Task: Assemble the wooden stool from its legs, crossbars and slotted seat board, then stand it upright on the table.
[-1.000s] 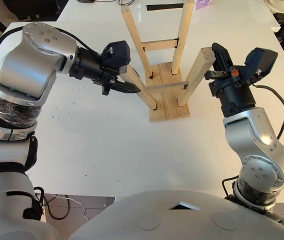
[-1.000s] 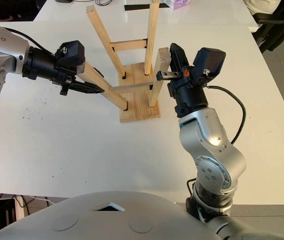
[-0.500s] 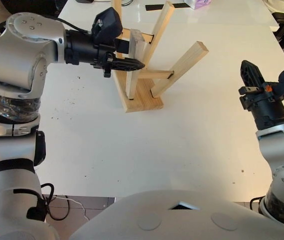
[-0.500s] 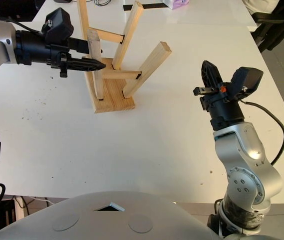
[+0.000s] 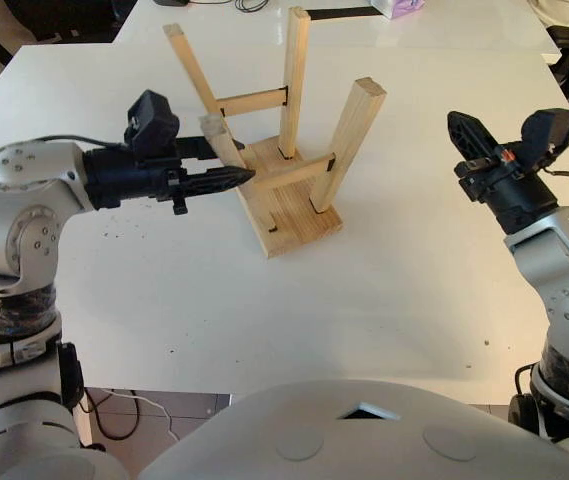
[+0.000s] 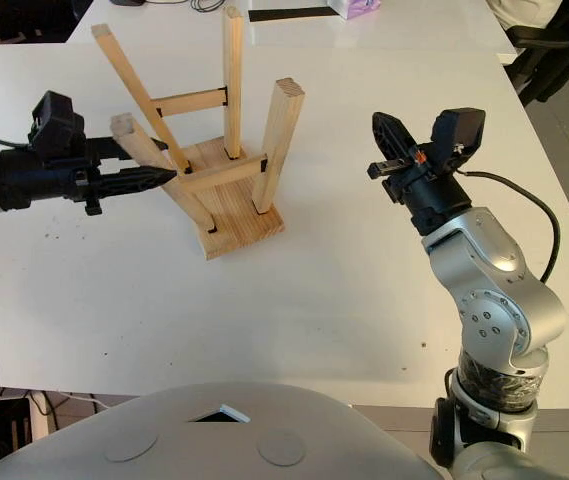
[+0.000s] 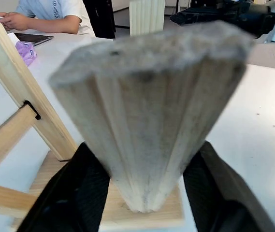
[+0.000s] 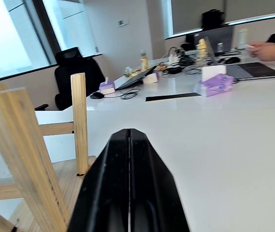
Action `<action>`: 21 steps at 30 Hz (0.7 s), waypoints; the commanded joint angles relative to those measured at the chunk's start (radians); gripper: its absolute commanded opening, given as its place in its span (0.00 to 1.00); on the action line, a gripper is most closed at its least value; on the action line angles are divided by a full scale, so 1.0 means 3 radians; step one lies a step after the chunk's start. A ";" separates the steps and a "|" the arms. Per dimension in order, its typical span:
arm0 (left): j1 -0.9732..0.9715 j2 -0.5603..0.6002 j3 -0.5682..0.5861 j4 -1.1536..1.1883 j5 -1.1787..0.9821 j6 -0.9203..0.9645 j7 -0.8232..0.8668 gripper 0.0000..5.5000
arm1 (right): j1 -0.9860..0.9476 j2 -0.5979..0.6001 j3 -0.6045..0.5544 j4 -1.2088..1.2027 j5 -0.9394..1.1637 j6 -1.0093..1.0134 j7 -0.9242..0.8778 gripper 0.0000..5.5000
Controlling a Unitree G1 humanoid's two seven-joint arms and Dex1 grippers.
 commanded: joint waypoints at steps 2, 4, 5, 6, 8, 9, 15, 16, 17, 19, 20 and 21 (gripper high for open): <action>0.0361 0.0000 0.0213 -0.0047 -0.0114 -0.0152 0.0046 0.56 | -0.0234 -0.0159 0.0035 0.0218 0.0009 0.0106 0.0186 0.00; 0.0505 0.0011 0.0261 -0.0072 -0.0141 -0.0214 0.0037 0.61 | -0.0282 -0.0197 0.0054 0.0291 -0.0004 0.0126 0.0264 0.00; 0.0562 0.0027 0.0297 -0.0067 -0.0140 -0.0259 0.0028 0.63 | -0.0299 -0.0216 0.0071 0.0324 -0.0016 0.0135 0.0299 0.00; 0.0600 0.0039 0.0363 -0.0054 -0.0157 -0.0281 0.0033 0.64 | -0.0308 -0.0235 0.0094 0.0359 -0.0041 0.0137 0.0331 0.00; 0.0671 0.0075 0.0520 0.0004 -0.0141 -0.0345 0.0080 0.64 | -0.0299 -0.0252 0.0153 0.0433 -0.0131 0.0107 0.0388 0.00; 0.0703 0.0078 0.0590 0.0022 -0.0130 -0.0357 0.0139 0.64 | -0.0278 -0.0265 0.0173 0.0466 -0.0193 0.0073 0.0419 0.00; 0.0855 -0.0438 0.0708 -0.0041 0.0224 -0.0277 0.1376 0.64 | -0.0194 0.0030 0.0384 0.0659 -0.0634 -0.0279 0.0336 0.00; 0.0860 -0.0683 0.0630 -0.0190 0.0240 -0.0248 0.1697 0.61 | -0.0237 0.0123 0.0416 0.0726 -0.0752 -0.0361 0.0230 0.00; 0.0887 -0.0910 0.0552 -0.0387 0.0206 -0.0197 0.1968 0.58 | -0.0285 0.0196 0.0444 0.0790 -0.0899 -0.0424 0.0099 0.00; 0.0976 -0.1378 0.0463 -0.0907 0.0166 -0.0046 0.2615 0.49 | -0.0292 0.0291 0.0511 0.0756 -0.1151 -0.0476 -0.0111 0.00; 0.1045 -0.1570 0.0445 -0.1157 0.0126 0.0024 0.2882 0.45 | -0.0253 0.0312 0.0551 0.0658 -0.1258 -0.0449 -0.0200 0.00; 0.1122 -0.1759 0.0451 -0.1396 0.0106 0.0110 0.3165 0.42 | -0.0201 0.0284 0.0632 0.0544 -0.1380 -0.0420 -0.0238 0.00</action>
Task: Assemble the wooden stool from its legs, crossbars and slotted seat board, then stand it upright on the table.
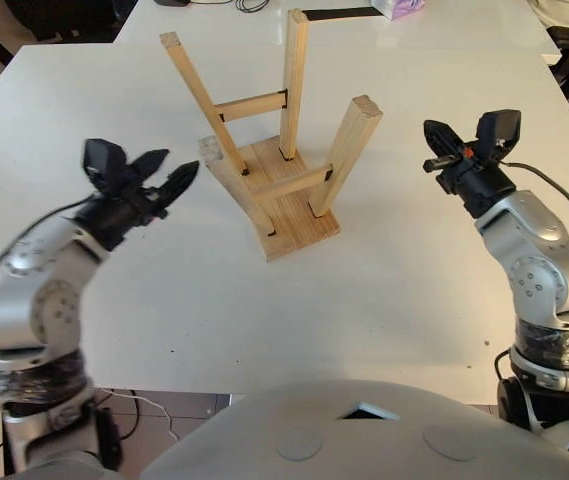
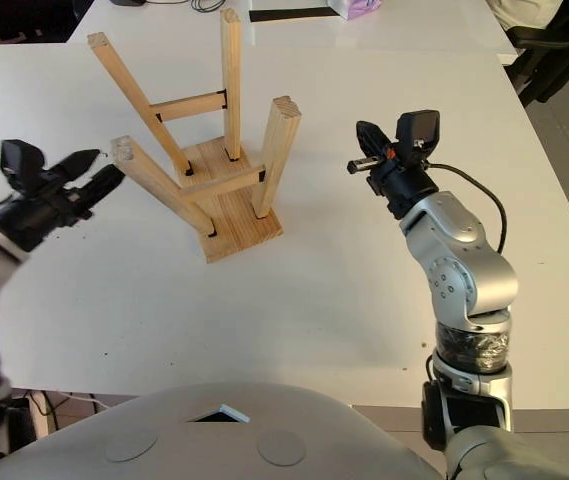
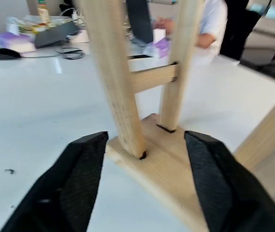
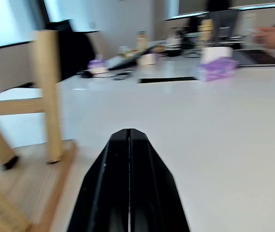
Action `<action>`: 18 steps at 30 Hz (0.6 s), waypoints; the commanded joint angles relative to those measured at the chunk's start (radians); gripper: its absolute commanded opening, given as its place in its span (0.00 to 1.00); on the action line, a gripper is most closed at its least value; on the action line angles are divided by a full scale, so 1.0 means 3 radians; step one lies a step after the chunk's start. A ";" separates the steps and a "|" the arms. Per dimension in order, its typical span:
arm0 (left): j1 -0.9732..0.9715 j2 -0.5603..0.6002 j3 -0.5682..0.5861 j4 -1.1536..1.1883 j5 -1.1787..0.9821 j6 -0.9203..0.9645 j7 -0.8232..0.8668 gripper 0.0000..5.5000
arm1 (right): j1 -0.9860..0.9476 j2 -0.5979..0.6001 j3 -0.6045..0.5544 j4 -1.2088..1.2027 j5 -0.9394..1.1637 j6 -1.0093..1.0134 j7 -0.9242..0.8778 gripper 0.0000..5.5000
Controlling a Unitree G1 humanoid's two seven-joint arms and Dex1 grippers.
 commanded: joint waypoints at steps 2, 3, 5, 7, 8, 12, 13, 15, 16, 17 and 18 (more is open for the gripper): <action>0.0371 -0.0760 -0.0116 -0.1085 -0.0128 0.0337 0.1130 0.37 | 0.0085 0.0070 0.0214 -0.0409 -0.0354 0.0115 -0.0265 0.00; 0.0440 -0.0851 -0.0151 -0.1223 -0.0120 0.0379 0.1271 0.33 | 0.0081 0.0098 0.0243 -0.0458 -0.0347 0.0154 -0.0262 0.00; 0.0579 -0.0998 -0.0250 -0.1404 -0.0064 0.0429 0.1532 0.27 | 0.0044 0.0152 0.0345 -0.0476 -0.0343 0.0212 -0.0215 0.00; 0.0697 -0.0986 -0.0398 -0.1479 0.0006 0.0370 0.1694 0.20 | -0.0058 0.0172 0.0449 -0.0378 -0.0344 0.0208 -0.0070 0.00; 0.0744 -0.0919 -0.0499 -0.1491 0.0038 0.0302 0.1730 0.18 | -0.0164 0.0200 0.0484 -0.0281 -0.0293 0.0181 0.0053 0.00; 0.0733 -0.0838 -0.0801 -0.1490 0.0082 0.0206 0.1770 0.05 | -0.0652 0.0403 0.0461 0.0203 0.0089 0.0058 0.0648 0.00; 0.0696 -0.0845 -0.0845 -0.1476 0.0115 0.0209 0.1780 0.02 | -0.0766 0.0418 0.0442 0.0354 0.0162 0.0010 0.0830 0.00; 0.0619 -0.0854 -0.0922 -0.1414 0.0161 0.0204 0.1794 0.00 | -0.0942 0.0363 0.0429 0.0625 0.0220 -0.0076 0.1169 0.00; 0.0599 -0.0844 -0.0969 -0.1370 0.0189 0.0191 0.1775 0.00 | -0.0996 0.0316 0.0435 0.0717 0.0215 -0.0110 0.1301 0.00; 0.0589 -0.0826 -0.1016 -0.1320 0.0226 0.0173 0.1743 0.00 | -0.1028 0.0268 0.0434 0.0763 0.0233 -0.0121 0.1438 0.00; 0.0562 -0.0820 -0.1062 -0.1255 0.0271 0.0153 0.1722 0.00 | -0.1019 0.0206 0.0428 0.0741 0.0306 -0.0087 0.1612 0.00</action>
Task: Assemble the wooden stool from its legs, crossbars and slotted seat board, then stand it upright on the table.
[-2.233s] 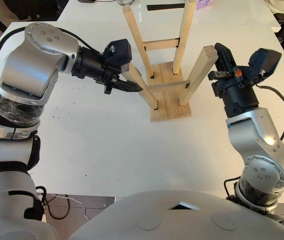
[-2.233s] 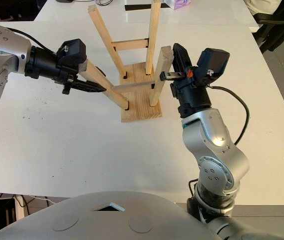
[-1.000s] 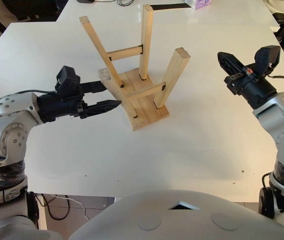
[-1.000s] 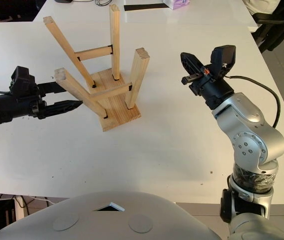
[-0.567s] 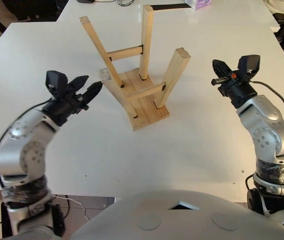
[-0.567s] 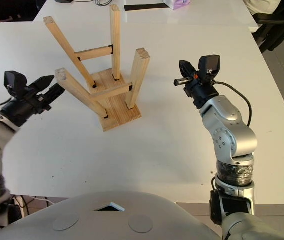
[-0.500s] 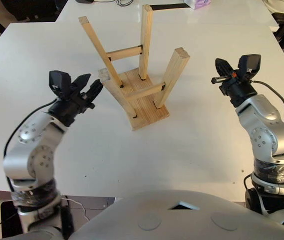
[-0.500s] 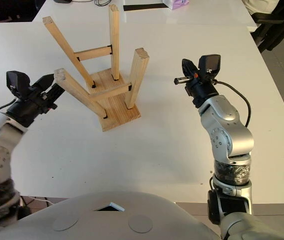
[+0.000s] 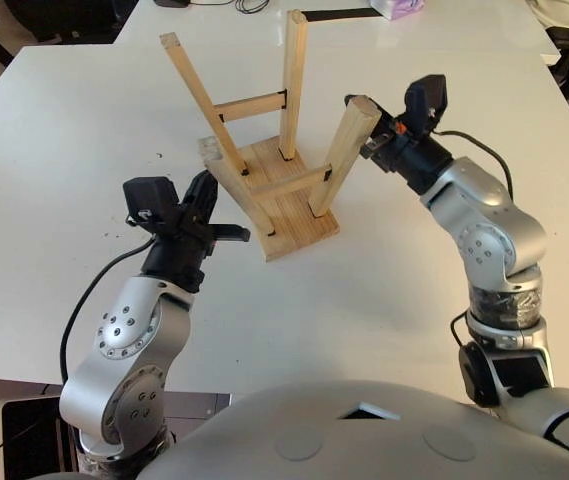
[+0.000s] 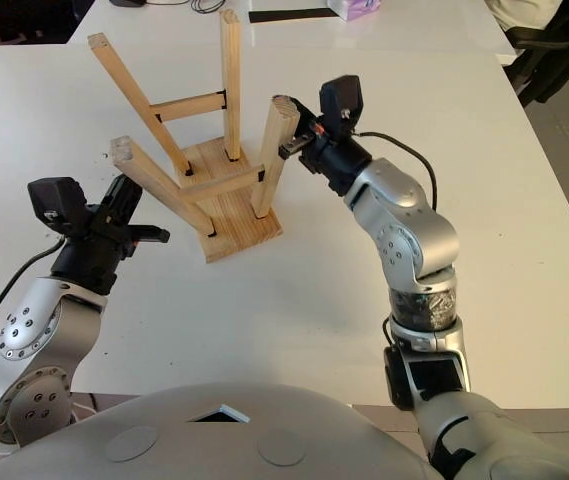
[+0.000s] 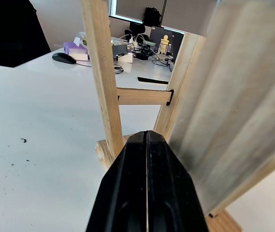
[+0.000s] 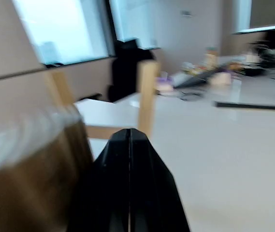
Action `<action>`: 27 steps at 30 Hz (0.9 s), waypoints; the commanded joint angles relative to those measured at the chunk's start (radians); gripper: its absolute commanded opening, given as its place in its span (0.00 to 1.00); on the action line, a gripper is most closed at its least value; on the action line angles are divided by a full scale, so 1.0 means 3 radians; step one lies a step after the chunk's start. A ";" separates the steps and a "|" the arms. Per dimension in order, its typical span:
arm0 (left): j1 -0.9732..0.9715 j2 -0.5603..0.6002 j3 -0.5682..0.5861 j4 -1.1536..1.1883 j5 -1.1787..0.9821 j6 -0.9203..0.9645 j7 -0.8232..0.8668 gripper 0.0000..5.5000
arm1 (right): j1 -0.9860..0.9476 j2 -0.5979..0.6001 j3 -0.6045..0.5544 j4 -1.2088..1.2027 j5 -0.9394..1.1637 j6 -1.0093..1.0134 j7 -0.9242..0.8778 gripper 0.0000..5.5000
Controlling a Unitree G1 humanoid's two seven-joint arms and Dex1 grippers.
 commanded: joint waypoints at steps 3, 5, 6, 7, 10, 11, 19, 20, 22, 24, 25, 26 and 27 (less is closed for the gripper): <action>-0.0167 0.0055 -0.0248 0.0319 0.0221 -0.0118 -0.0104 0.00 | 0.0031 -0.0360 0.0004 -0.0091 0.0380 0.0111 0.0910 0.00; -0.0193 0.0076 -0.0332 0.0435 0.0323 -0.0213 -0.0162 0.00 | 0.0161 -0.0497 0.0052 -0.0232 0.0474 0.0176 0.1128 0.00; -0.0201 0.0076 -0.0356 0.0508 0.0373 -0.0271 -0.0184 0.00 | 0.0224 -0.0541 0.0071 -0.0305 0.0506 0.0207 0.1183 0.00; -0.0219 0.0077 -0.0364 0.0572 0.0401 -0.0318 -0.0215 0.00 | 0.0276 -0.0562 0.0085 -0.0367 0.0520 0.0232 0.1185 0.00; -0.0244 0.0031 -0.0413 0.0674 0.0469 -0.0445 -0.0251 0.00 | 0.0319 -0.0478 0.0098 -0.0324 0.0296 0.0167 0.0879 0.00; -0.0245 0.0016 -0.0447 0.0686 0.0488 -0.0476 -0.0255 0.00 | 0.0294 -0.0417 0.0088 -0.0212 0.0116 0.0091 0.0664 0.00; -0.0265 -0.0303 -0.0743 0.0739 0.0720 -0.0597 -0.0056 0.00 | 0.0311 -0.0081 -0.0392 -0.0317 -0.0117 0.0199 -0.0423 0.00; -0.0270 -0.0323 -0.0764 0.0765 0.0747 -0.0608 -0.0053 0.00 | 0.0342 -0.0111 -0.0488 -0.0426 -0.0040 0.0279 -0.0461 0.00; -0.0276 -0.0343 -0.0687 0.0864 0.0820 -0.0672 -0.0022 0.00 | 0.0374 -0.0180 -0.0614 -0.0625 0.0164 0.0469 -0.0453 0.00; -0.0257 -0.0373 -0.0517 0.0922 0.0922 -0.0717 0.0087 0.00 | 0.0381 -0.0226 -0.0619 -0.0713 0.0256 0.0575 -0.0406 0.00; -0.0246 -0.0385 -0.0429 0.0919 0.0969 -0.0730 0.0148 0.00 | 0.0396 -0.0256 -0.0609 -0.0738 0.0221 0.0582 -0.0426 0.00; -0.0233 -0.0388 -0.0343 0.0896 0.1025 -0.0735 0.0207 0.00 | 0.0427 -0.0284 -0.0608 -0.0763 0.0144 0.0576 -0.0487 0.00; -0.0203 -0.0362 -0.0274 0.0853 0.1096 -0.0738 0.0244 0.00 | 0.0498 -0.0360 -0.0545 -0.0806 -0.0043 0.0508 -0.0553 0.00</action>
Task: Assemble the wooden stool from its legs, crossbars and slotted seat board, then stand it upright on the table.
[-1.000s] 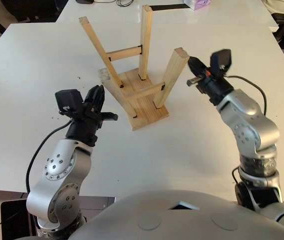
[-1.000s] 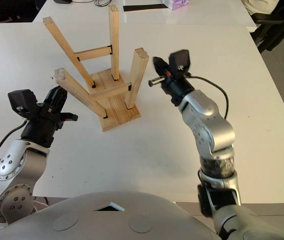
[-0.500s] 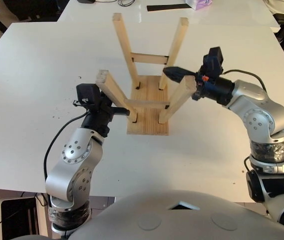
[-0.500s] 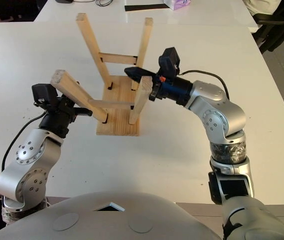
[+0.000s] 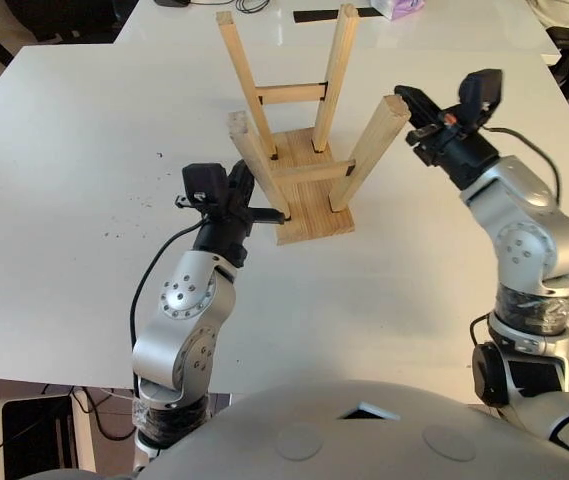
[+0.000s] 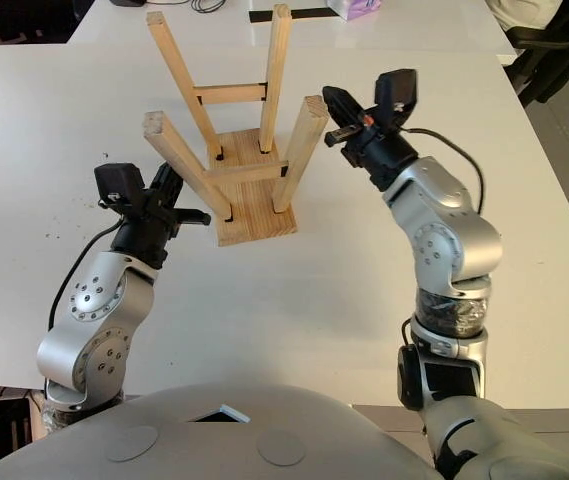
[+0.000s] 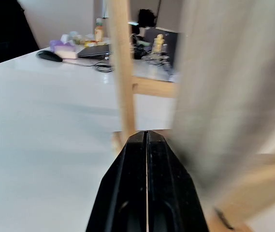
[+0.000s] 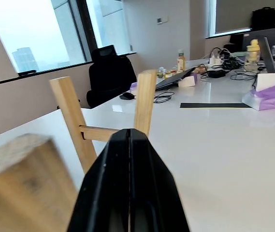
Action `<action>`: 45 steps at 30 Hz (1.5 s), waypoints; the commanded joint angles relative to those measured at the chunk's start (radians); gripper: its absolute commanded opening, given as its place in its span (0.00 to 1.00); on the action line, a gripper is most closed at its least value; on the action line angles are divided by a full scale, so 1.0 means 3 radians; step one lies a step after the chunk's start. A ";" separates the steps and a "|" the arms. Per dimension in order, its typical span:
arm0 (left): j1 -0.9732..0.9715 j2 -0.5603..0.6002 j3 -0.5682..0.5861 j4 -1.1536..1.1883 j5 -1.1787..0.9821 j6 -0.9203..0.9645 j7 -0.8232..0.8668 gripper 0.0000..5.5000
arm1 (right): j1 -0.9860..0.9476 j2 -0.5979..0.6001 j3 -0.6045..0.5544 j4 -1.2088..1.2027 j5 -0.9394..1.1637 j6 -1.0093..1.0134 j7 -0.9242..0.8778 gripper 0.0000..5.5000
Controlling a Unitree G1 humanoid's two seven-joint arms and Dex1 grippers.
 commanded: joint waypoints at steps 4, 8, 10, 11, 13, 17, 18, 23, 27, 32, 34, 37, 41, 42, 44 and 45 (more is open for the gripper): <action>0.0330 0.0079 0.0416 -0.0338 0.0419 0.0029 0.0243 0.00 | 0.0513 0.0016 0.0248 -0.0561 -0.0664 -0.0064 -0.0611 0.00; 0.0554 0.0152 0.0240 -0.0786 0.0670 0.0181 0.0277 0.00 | 0.0718 0.0233 0.0285 -0.1000 -0.1223 -0.0014 -0.1307 0.00; 0.0492 0.0187 0.0201 -0.0856 0.0829 0.0225 0.0321 0.00 | 0.0762 0.0379 0.0313 -0.1116 -0.1351 0.0072 -0.1522 0.00; 0.0407 0.0190 0.0187 -0.0861 0.0901 0.0254 0.0342 0.00 | 0.0776 0.0429 0.0374 -0.1144 -0.1409 0.0098 -0.1582 0.00; 0.0198 0.0277 0.0085 -0.0836 0.1118 0.0334 0.0354 0.00 | 0.0757 0.0514 0.0588 -0.1157 -0.1430 0.0136 -0.1565 0.00; -0.0067 0.0198 0.0066 -0.0822 0.1286 0.0483 0.0381 0.00 | 0.0601 0.0611 0.0723 -0.1139 -0.1498 0.0198 -0.1569 0.00; -0.0092 0.0161 0.0067 -0.0816 0.1305 0.0506 0.0390 0.00 | 0.0576 0.0639 0.0722 -0.1128 -0.1513 0.0211 -0.1586 0.00; -0.0034 -0.0009 0.0078 -0.0840 0.1424 0.0609 0.0462 0.00 | 0.0611 0.0686 0.0552 -0.1137 -0.1637 0.0295 -0.1677 0.00; -0.0028 -0.0064 0.0193 -0.0808 0.1491 0.0697 0.0445 0.00 | 0.0646 0.0692 0.0443 -0.1150 -0.1789 0.0359 -0.1772 0.00; -0.0335 -0.0196 -0.0405 -0.0574 0.0984 0.0895 -0.0120 0.00 | 0.0480 0.0879 0.1077 -0.1225 -0.1206 0.0465 -0.1100 0.00; -0.0362 -0.0111 -0.1011 -0.0654 0.0702 0.1050 -0.0460 0.00 | 0.0395 0.0947 0.1310 -0.1304 -0.0884 0.0631 -0.0823 0.00; -0.0336 0.0043 -0.1228 -0.0648 0.0697 0.1150 -0.0552 0.00 | 0.0321 0.0944 0.1421 -0.1317 -0.0783 0.0771 -0.0722 0.00; -0.0338 0.0081 -0.1026 -0.0585 0.0781 0.1172 -0.0476 0.00 | 0.0400 0.0877 0.1474 -0.1350 -0.0861 0.0831 -0.0757 0.00; -0.0324 0.0089 -0.0999 -0.0572 0.0817 0.1166 -0.0434 0.00 | 0.0418 0.0849 0.1471 -0.1341 -0.0892 0.0832 -0.0763 0.00; -0.0297 0.0105 -0.0914 -0.0547 0.0884 0.1130 -0.0364 0.00 | 0.0439 0.0829 0.1436 -0.1310 -0.0990 0.0819 -0.0843 0.00; -0.0272 0.0073 -0.0831 -0.0546 0.0918 0.1105 -0.0303 0.00 | 0.0446 0.0825 0.1361 -0.1276 -0.1061 0.0789 -0.0911 0.00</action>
